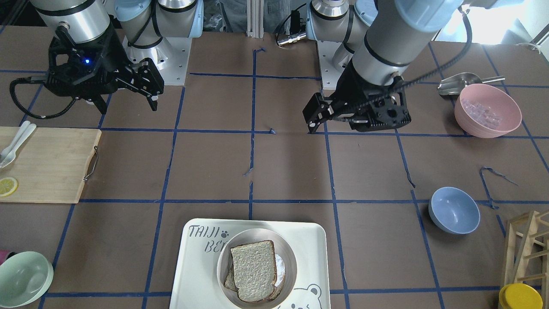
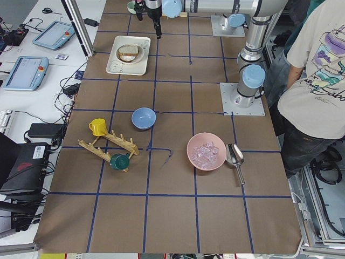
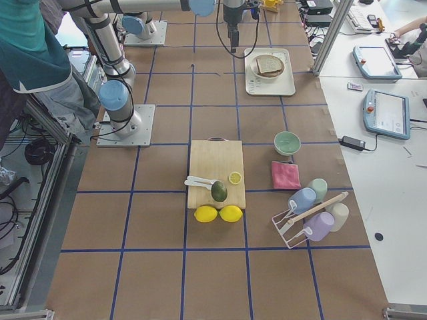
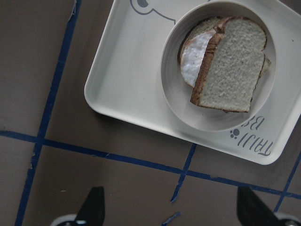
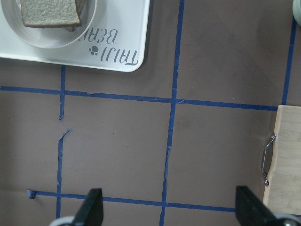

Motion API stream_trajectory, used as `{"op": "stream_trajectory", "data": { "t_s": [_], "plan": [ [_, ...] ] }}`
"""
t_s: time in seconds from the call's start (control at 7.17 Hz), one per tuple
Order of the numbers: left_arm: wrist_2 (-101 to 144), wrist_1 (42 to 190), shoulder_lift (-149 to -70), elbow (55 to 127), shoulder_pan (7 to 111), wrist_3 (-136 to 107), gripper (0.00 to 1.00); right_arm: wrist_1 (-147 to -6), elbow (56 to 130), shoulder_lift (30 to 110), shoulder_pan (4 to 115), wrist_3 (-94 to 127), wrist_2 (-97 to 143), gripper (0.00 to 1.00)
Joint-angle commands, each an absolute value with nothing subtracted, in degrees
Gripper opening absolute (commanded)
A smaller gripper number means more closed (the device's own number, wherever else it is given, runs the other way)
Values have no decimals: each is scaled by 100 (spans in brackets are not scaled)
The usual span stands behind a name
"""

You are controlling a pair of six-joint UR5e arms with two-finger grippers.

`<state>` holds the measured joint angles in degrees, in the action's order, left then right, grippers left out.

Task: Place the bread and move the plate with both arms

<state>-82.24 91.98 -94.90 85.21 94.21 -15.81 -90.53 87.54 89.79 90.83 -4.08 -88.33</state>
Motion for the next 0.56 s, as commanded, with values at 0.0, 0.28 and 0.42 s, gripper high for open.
{"op": "stream_trajectory", "data": {
  "t_s": [0.0,0.28,0.42],
  "plan": [
    [-9117,9563,-8896,8787,9413,-838,100,-9088,8754,8991,9088,-413,-8990,100],
    [-9185,9467,-8710,8930,9343,-503,100,-9088,8754,8982,9088,-413,-8991,100],
    [-9185,9344,-8780,8834,9317,-466,100,-9088,8789,8982,9079,-422,-8991,100]
  ]
}}
